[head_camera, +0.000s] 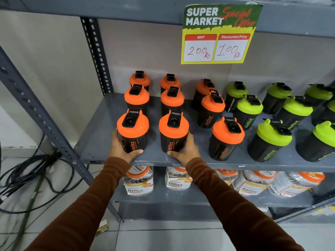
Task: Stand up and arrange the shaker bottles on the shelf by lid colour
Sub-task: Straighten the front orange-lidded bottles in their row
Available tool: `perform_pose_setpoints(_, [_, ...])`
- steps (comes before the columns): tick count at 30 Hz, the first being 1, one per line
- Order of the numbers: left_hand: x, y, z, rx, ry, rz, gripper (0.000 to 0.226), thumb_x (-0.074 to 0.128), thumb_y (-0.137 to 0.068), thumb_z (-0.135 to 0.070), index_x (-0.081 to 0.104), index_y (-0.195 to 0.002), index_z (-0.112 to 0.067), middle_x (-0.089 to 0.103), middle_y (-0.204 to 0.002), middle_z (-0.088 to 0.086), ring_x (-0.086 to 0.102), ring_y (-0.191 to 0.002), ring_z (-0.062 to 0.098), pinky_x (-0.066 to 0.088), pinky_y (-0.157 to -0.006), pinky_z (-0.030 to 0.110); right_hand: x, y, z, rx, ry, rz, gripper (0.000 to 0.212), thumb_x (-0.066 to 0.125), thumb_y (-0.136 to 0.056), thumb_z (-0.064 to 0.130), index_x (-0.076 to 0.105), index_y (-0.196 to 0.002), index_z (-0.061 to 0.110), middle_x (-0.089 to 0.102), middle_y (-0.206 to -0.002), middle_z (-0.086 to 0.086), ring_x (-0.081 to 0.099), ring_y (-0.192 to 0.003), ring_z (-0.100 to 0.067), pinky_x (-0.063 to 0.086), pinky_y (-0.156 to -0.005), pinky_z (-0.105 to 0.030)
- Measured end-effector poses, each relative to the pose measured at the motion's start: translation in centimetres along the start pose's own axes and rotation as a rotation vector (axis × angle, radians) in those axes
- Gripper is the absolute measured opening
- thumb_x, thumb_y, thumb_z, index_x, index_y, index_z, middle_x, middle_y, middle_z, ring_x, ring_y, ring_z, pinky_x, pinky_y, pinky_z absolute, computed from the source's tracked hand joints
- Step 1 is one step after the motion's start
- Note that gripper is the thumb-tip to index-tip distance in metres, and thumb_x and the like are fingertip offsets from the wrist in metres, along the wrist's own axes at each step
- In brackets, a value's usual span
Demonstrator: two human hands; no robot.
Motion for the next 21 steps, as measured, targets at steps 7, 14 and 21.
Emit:
perform_pose_setpoints(7, [-0.6,0.7,0.2,-0.020,-0.018,-0.007,0.099,0.082,-0.056,-0.004,0.022,-0.135,-0.013,0.042,-0.138,0.017,0.042,-0.124,0.034,0.036,-0.104,0.051,-0.3,0.5,0.1,-0.010,-0.003,0.028,0.077,0.080,-0.066,0.006,0.033,-0.127,0.010,0.052,-0.132,-0.014,0.047,-0.123,-0.030,0.037,-0.105,-0.041])
perform_pose_setpoints(14, [-0.7,1.0,0.4,-0.030,-0.034,0.004,0.096,0.083,-0.055,-0.009,0.026,-0.132,-0.015,0.046,-0.135,0.016,0.046,-0.121,0.034,0.039,-0.102,0.054,-0.7,0.6,-0.5,-0.002,0.025,0.096,0.072,0.079,-0.066,0.006,0.037,-0.124,0.009,0.053,-0.131,-0.014,0.048,-0.122,-0.029,0.037,-0.106,-0.040])
perform_pose_setpoints(21, [-0.7,1.3,0.3,-0.003,-0.068,0.033,0.094,0.083,-0.055,-0.008,0.028,-0.131,-0.015,0.044,-0.137,0.016,0.044,-0.123,0.035,0.038,-0.102,0.055,-1.2,1.0,-0.8,-0.027,0.026,0.117,0.077,0.079,-0.067,0.005,0.034,-0.130,0.010,0.051,-0.134,-0.013,0.046,-0.125,-0.029,0.036,-0.108,-0.043])
Point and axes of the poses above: each hand's wrist, its own y-axis away from the middle knuckle, its own x-axis out of the palm, z = x × y, the point moved 4 cm from there along -y, towards the middle knuckle
